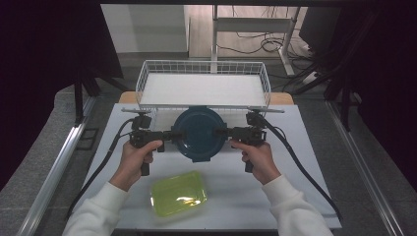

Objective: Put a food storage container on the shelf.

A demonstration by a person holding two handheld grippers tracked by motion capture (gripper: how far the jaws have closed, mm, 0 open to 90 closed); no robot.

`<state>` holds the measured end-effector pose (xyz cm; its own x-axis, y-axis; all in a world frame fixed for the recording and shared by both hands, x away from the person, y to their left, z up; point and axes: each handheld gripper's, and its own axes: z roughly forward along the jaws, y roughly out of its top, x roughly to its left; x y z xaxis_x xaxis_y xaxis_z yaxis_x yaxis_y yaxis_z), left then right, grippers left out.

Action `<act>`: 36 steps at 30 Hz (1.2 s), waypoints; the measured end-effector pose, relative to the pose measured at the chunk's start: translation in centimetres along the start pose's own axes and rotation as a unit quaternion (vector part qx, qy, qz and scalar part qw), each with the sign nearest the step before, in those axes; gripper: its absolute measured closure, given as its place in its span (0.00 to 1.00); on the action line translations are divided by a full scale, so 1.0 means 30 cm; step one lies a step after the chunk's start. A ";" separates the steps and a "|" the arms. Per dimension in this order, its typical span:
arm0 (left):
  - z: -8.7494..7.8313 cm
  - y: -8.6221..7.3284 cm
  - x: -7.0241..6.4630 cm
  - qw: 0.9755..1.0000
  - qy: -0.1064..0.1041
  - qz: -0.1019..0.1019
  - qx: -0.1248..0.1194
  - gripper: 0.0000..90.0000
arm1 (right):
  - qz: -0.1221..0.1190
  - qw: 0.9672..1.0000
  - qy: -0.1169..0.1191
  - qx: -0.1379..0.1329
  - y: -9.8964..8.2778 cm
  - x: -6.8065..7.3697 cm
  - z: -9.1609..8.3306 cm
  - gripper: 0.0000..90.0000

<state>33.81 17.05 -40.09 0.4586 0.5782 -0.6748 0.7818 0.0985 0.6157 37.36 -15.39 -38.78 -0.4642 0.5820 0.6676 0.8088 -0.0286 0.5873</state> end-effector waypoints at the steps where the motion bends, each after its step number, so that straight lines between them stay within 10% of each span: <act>1: -0.002 0.005 -0.007 1.000 0.000 0.002 -0.001 0.47 | -0.001 1.000 0.000 -0.001 0.003 0.003 -0.005 0.46; 36: -0.042 0.291 -0.158 0.999 -0.008 0.047 -0.025 0.47 | -0.033 0.998 0.003 -0.051 0.243 0.129 -0.127 0.46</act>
<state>37.92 16.20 -31.01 0.5357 0.5732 -0.6200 0.7139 0.0847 0.6951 40.09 -16.45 -30.20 -0.5176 0.5811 0.6280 0.7352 -0.0733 0.6739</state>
